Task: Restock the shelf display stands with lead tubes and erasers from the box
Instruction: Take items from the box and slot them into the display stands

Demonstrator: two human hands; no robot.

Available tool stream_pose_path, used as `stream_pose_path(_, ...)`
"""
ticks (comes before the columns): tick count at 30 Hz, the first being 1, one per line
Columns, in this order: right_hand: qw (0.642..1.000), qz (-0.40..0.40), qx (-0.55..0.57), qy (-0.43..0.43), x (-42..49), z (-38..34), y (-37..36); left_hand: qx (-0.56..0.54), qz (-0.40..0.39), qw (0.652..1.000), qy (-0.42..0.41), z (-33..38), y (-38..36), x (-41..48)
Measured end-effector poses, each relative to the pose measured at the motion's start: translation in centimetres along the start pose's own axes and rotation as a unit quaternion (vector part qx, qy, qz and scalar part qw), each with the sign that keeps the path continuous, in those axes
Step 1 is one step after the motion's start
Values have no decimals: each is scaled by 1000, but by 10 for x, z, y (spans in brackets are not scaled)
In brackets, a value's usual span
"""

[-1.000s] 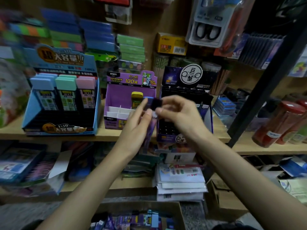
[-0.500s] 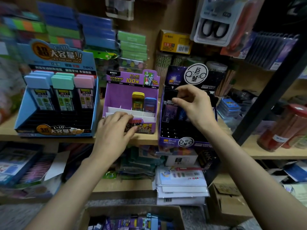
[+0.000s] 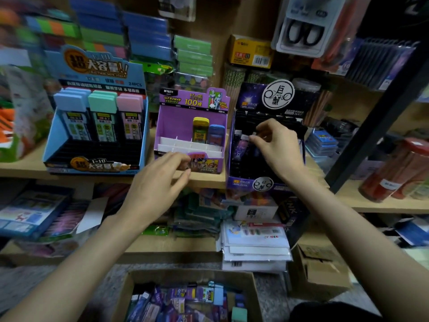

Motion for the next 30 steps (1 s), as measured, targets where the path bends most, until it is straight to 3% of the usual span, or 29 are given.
stream_pose_path(4, 996, -34, -60, 51, -45, -10, 9, 33, -97, 995, -2, -14, -12, -39)
stream_pose_path(7, 982, -171, -37, 72, -98, -9, -19, 51, -224, 972, 38, -36, -40, -76)
stream_pose_path(10, 945, -309, -83, 63, -157, 6, -68, 8, -308, 946, 97, -56, -78, -121)
stream_pose_path(15, 877, -465, -119, -12, -251, 55, -157, -81, -413, 889, 178, -75, -170, -215)
stream_pose_path(18, 838, -531, -110, -62, -299, 87, -202, -125, -434, 862, 230, -83, -213, -268)
stream_pose_path(22, 813, -560, -71, -146, -345, 119, -245, -141, -435, 846, 275, -96, -247, -320)
stream_pose_path(26, 831, -513, -27, -212, -364, 138, -267, -120, -399, 852, 317, -116, -258, -337)
stream_pose_path(30, 855, -475, -36, -205, -365, 143, -286, -59, -359, 880, 306, -123, -266, -326)
Point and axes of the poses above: each hand's wrist, its own x-axis towards the middle knuckle, its own y-axis out of the back of the hand, z = x × y, the point moved 5 cm from there along x, towards the middle knuckle, and after that the axes turned 10 degrees about -z, right-handed, at the moved point
